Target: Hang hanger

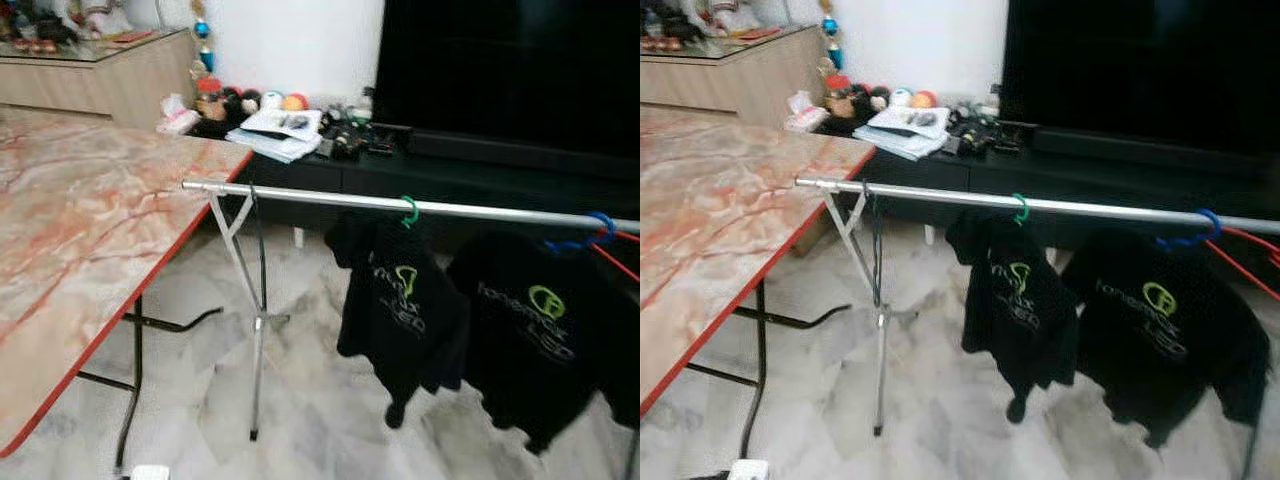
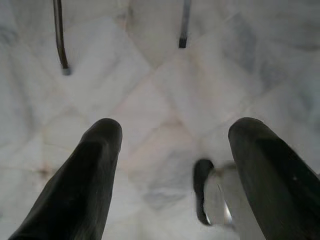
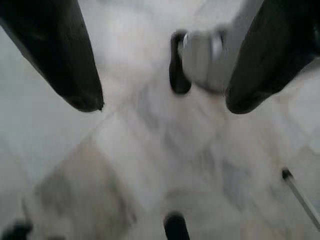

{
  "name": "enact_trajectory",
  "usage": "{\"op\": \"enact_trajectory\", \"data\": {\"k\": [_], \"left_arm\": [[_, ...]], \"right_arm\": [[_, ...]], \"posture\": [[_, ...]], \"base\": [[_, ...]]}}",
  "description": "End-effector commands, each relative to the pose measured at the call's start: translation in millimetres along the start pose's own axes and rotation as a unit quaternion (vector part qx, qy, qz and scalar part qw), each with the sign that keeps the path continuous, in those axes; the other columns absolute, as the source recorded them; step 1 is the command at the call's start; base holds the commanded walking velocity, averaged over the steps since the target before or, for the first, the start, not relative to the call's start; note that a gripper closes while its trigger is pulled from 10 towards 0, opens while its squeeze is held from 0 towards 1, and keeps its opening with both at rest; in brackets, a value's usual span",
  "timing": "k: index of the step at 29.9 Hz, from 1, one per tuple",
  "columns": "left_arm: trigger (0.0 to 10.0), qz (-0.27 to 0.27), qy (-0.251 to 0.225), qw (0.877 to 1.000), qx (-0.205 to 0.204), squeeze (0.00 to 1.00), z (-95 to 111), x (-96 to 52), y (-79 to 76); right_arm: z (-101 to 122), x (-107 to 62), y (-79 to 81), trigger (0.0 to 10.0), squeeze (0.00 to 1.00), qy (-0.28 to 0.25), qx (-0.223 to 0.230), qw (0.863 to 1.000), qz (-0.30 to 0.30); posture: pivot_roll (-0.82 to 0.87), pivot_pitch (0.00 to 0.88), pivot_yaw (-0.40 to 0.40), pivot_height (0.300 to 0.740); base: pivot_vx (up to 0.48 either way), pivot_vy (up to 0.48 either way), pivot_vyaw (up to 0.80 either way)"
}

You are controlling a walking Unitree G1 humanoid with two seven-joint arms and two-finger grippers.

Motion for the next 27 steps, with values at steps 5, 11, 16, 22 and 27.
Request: {"op": "enact_trajectory", "data": {"k": [5,11,16,22,27], "left_arm": [[10.0,0.025,0.018,1.000,-0.005,0.00,-13,-5.5,18.1],[10.0,0.020,0.023,0.999,-0.010,0.00,-17,-6.1,14.6],[10.0,0.018,0.026,0.999,-0.012,0.00,-19,-6.5,13.1],[10.0,0.013,0.031,0.999,-0.012,0.00,-25,-7.5,8.2],[10.0,0.011,0.036,0.999,-0.011,0.00,-30,-8.8,4.9]], "right_arm": [[9,3.7,10.0,10.0,0.00,-0.022,0.022,0.999,0.012],[66,27.2,58.0,10.0,0.00,-0.075,0.024,0.997,0.027],[86,30.6,68.3,10.0,0.00,-0.100,0.032,0.994,0.026],[134,24.7,70.6,10.0,0.00,-0.202,0.044,0.978,0.023],[163,10.7,67.8,10.0,0.00,-0.284,0.062,0.957,0.006]], "posture": [[0.08,0.029,-0.023,0.740],[0.08,0.034,-0.028,0.740],[0.06,0.036,-0.026,0.740],[0.05,0.044,-0.035,0.740],[0.05,0.049,-0.057,0.740]], "base": [[0.331,0.000,0.13],[0.000,0.000,0.00],[0.000,0.000,0.00],[0.000,0.000,0.00],[0.000,0.000,0.00]]}}
Point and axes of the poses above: a point about 5 cm out from each wrist's last joint towards the gripper, its own x axis pointing out of the wrist towards the gripper, its own z axis along the axis of the wrist's last joint, y = z × x, the point moved 6 cm from there along x, pointing out of the wrist towards the gripper, and after that the axes turned 1 degree about -x, right-handed, at the moved point
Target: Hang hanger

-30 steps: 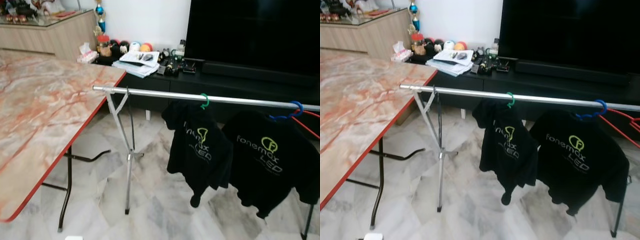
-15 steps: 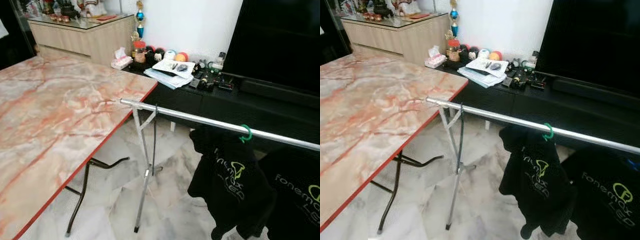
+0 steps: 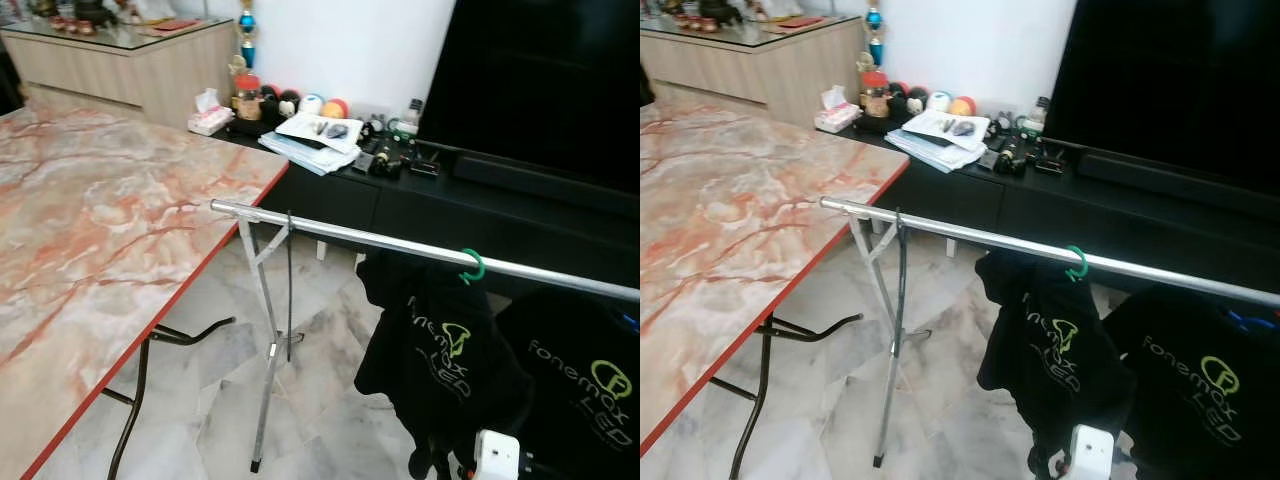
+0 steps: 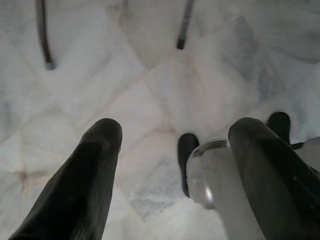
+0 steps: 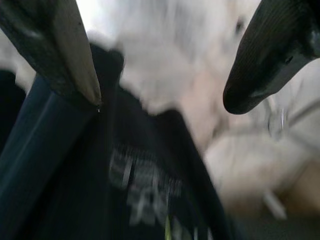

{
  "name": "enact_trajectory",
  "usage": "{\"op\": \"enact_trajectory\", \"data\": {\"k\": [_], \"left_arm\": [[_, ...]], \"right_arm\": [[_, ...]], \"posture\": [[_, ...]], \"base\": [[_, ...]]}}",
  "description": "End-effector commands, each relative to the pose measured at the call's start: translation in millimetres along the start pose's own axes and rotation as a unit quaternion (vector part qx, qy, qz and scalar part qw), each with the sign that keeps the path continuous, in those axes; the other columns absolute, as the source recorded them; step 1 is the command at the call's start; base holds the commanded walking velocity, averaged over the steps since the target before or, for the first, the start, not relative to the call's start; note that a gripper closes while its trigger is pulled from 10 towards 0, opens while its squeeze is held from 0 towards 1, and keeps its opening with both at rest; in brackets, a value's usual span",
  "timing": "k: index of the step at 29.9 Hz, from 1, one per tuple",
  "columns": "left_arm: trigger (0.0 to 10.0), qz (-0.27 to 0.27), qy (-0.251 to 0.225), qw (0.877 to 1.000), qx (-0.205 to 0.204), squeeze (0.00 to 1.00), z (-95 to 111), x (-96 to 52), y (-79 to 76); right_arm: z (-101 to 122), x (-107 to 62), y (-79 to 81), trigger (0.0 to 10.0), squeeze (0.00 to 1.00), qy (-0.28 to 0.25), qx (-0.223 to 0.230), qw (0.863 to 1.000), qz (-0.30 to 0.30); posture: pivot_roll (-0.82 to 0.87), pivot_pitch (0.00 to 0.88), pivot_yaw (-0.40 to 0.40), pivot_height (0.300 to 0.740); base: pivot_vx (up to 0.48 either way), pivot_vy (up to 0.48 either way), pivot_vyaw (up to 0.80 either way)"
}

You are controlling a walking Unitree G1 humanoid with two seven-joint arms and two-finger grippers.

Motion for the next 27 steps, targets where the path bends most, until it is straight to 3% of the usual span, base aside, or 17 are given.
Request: {"op": "enact_trajectory", "data": {"k": [1,3,9,12,19,27], "left_arm": [[10.0,0.005,0.014,1.000,-0.003,0.00,-10,-2.5,2.7],[10.0,0.007,0.014,1.000,-0.004,0.00,-12,-3.2,3.8],[10.0,0.012,0.021,1.000,0.005,0.00,-15,-4.9,9.8],[10.0,0.015,0.023,1.000,0.013,0.00,-16,-6.0,15.2],[10.0,0.023,0.016,0.999,0.021,0.00,-11,-6.9,27.4],[10.0,0.011,-0.002,1.000,0.017,0.00,1,-2.9,19.2]], "right_arm": [[11,-2.9,-11.6,10.0,0.00,-0.031,0.009,0.999,-0.025],[20,-10.6,-20.0,10.0,0.00,-0.063,0.006,0.997,-0.049],[26,-23.9,-31.9,10.0,0.00,-0.084,-0.040,0.994,-0.060],[30,-24.7,-26.1,10.0,0.00,-0.092,-0.067,0.993,-0.041],[48,-24.5,-17.4,10.0,0.00,-0.122,-0.059,0.990,-0.037],[75,-29.2,2.8,10.0,0.00,-0.165,-0.055,0.985,-0.002]], "posture": [[0.05,0.049,-0.057,0.740],[0.06,0.054,-0.056,0.740],[0.05,0.057,-0.022,0.740],[0.05,0.058,0.003,0.740],[0.05,0.052,0.027,0.740],[0.04,0.068,0.022,0.740]], "base": [[0.000,0.000,0.00],[0.000,0.000,0.00],[0.000,0.000,0.00],[0.000,0.000,0.00],[0.000,0.000,0.00],[0.000,0.000,0.00]]}}
Point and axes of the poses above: a point about 5 cm out from each wrist's last joint towards the gripper, its own x axis pointing out of the wrist towards the gripper, its own z axis along the axis of the wrist's last joint, y = z × x, the point moved 6 cm from there along x, pointing out of the wrist towards the gripper, and after that the axes turned 1 degree about -x, right-handed, at the moved point
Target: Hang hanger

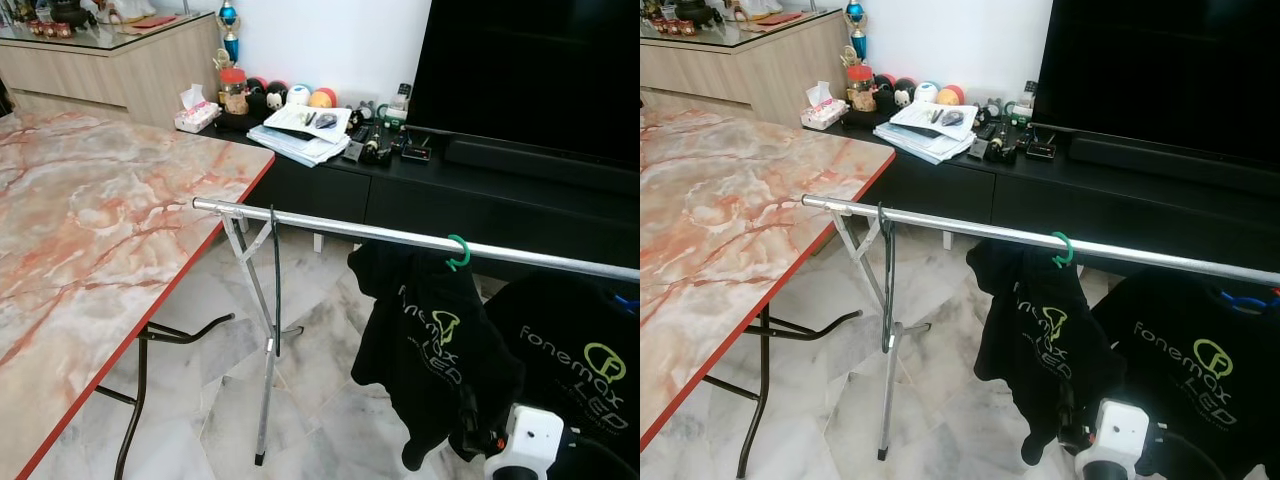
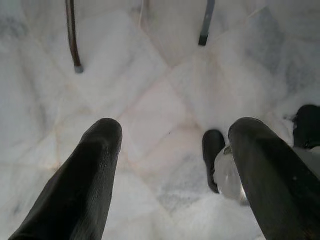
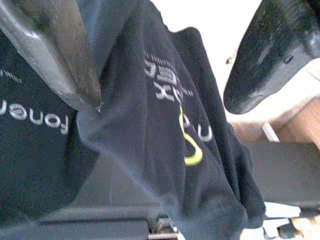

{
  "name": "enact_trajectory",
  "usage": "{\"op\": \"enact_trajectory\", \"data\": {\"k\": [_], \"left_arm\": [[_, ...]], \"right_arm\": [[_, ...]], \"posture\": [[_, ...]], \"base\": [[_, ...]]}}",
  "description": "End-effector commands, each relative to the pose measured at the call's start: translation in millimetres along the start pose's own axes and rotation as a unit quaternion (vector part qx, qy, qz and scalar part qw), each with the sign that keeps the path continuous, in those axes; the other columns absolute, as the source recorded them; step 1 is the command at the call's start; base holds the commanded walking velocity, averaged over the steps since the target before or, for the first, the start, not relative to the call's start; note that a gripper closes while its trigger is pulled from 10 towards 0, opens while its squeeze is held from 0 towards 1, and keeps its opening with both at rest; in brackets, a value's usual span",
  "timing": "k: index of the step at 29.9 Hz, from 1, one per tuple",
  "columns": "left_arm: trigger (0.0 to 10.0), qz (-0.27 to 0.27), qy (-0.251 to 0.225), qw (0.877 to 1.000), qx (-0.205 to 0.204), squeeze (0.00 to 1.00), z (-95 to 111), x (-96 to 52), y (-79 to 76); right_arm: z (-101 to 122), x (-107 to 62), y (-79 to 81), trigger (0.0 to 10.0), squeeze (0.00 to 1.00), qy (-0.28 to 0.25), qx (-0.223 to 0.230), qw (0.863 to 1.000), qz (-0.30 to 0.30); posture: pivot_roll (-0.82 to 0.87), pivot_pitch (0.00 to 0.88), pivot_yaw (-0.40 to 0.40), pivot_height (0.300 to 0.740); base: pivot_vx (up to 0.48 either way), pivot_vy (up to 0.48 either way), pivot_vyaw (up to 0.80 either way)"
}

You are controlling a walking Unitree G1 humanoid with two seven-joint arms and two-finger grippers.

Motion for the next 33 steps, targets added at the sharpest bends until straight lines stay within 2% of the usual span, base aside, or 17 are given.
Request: {"op": "enact_trajectory", "data": {"k": [1,9,13,28,33], "left_arm": [[10.0,-0.002,0.007,1.000,-0.005,0.00,-7,-1.7,-1.4],[10.0,-0.001,0.012,1.000,-0.008,0.00,-12,-2.6,-4.5],[10.0,-0.002,0.010,1.000,-0.011,0.00,-12,-3.2,-5.5],[10.0,-0.009,0.003,1.000,-0.006,0.00,-8,-2.4,-7.8],[10.0,-0.010,-0.003,1.000,-0.008,0.00,-5,-1.8,-9.7]], "right_arm": [[0,-3.0,2.7,10.0,0.00,0.003,0.004,1.000,0.003],[16,0.4,3.6,10.0,0.00,-0.021,0.003,1.000,-0.004],[30,3.7,3.0,10.0,0.00,-0.041,-0.006,0.999,-0.014],[40,4.6,1.9,10.0,0.00,-0.053,-0.008,0.998,-0.024],[50,6.3,-4.8,10.0,0.00,-0.066,-0.014,0.996,-0.049]], "posture": [[0.04,0.066,0.021,0.740],[0.04,0.070,0.015,0.740],[0.05,0.068,0.007,0.740],[0.04,0.072,0.014,0.740],[0.04,0.073,0.013,0.740]], "base": [[0.000,0.000,0.00],[0.000,0.000,0.00],[0.246,0.000,0.00],[0.267,0.000,0.00],[0.000,0.000,0.00]]}}
Point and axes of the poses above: a point about 5 cm out from each wrist's last joint towards the gripper, its own x axis pointing out of the wrist towards the gripper, its own z axis along the axis of the wrist's last joint, y = z × x, the point moved 6 cm from there along x, pointing out of the wrist towards the gripper, and after that the axes turned 1 degree about -x, right-handed, at the moved point
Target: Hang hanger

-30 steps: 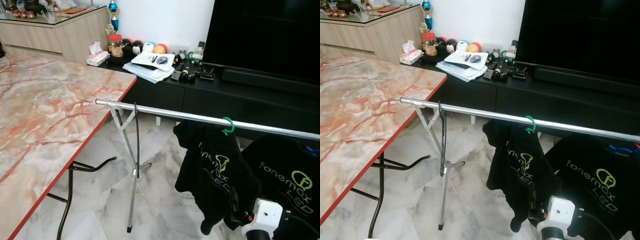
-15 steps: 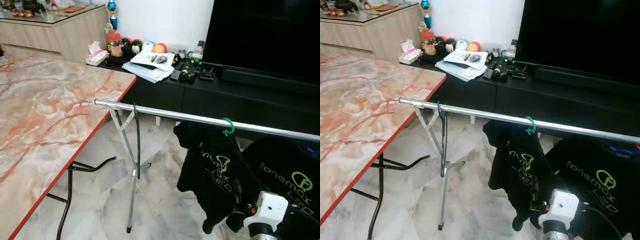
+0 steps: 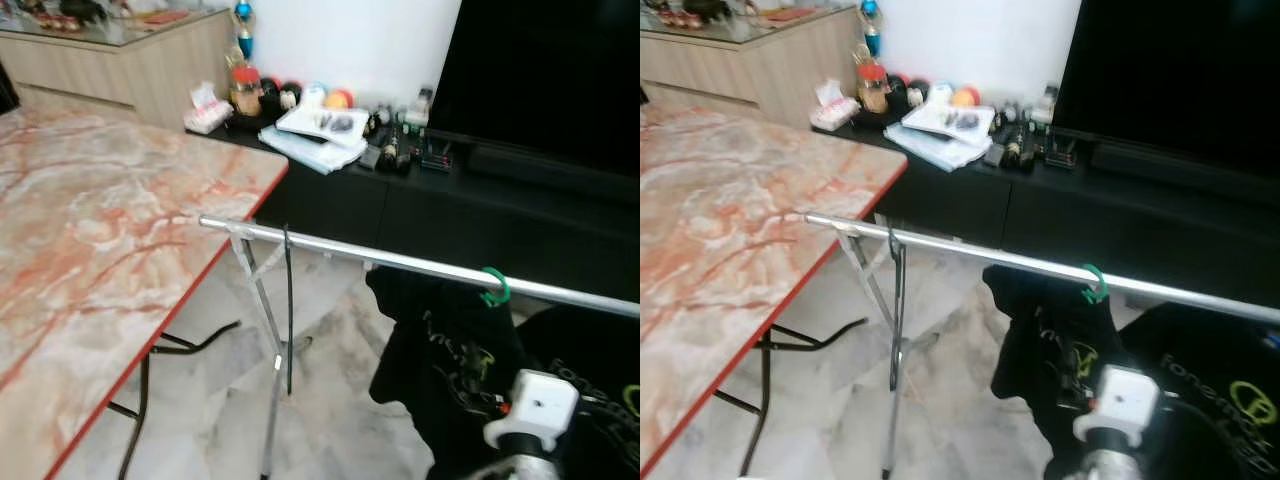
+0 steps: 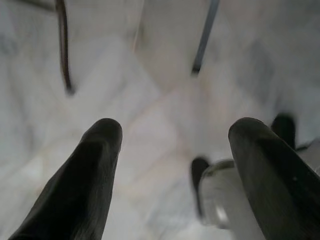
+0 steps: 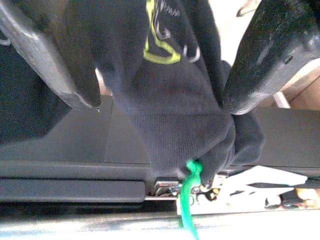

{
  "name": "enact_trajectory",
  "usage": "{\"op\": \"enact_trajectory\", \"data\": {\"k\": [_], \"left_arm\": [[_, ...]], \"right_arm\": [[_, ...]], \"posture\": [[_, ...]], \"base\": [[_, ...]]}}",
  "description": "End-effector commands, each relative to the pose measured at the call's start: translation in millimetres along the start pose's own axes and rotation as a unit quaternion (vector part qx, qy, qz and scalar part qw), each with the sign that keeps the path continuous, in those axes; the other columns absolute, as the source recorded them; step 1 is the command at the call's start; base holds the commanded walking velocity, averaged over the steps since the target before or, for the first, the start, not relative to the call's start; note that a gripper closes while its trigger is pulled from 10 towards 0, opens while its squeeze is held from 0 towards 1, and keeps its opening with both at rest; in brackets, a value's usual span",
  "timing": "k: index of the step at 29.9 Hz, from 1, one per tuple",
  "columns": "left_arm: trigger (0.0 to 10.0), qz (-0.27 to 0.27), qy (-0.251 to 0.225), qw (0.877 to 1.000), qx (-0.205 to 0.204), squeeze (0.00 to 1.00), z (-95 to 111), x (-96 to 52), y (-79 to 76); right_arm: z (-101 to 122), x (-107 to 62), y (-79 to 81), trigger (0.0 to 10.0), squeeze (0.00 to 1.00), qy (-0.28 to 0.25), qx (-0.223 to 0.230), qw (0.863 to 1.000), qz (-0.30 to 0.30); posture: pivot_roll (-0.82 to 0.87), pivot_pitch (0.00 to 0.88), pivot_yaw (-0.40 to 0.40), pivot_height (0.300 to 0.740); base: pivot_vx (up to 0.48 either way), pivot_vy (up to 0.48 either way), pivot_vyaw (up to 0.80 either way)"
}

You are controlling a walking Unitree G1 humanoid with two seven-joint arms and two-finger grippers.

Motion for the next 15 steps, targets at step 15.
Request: {"op": "enact_trajectory", "data": {"k": [15], "left_arm": [[10.0,0.012,0.039,0.999,-0.004,0.00,-26,-8.5,12.5]], "right_arm": [[33,25.9,-22.7,10.0,0.00,-0.022,-0.022,0.999,-0.035]], "posture": [[0.04,0.070,0.004,0.740]], "base": [[0.000,0.000,0.00]]}}
Point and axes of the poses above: a point about 5 cm out from each wrist's last joint towards the gripper, its own x axis pointing out of the wrist towards the gripper, its own z axis along the axis of the wrist's last joint, y = z × x, the point moved 6 cm from there along x, pointing out of the wrist towards the gripper, and after that the axes turned 1 degree about -x, right-handed, at the moved point
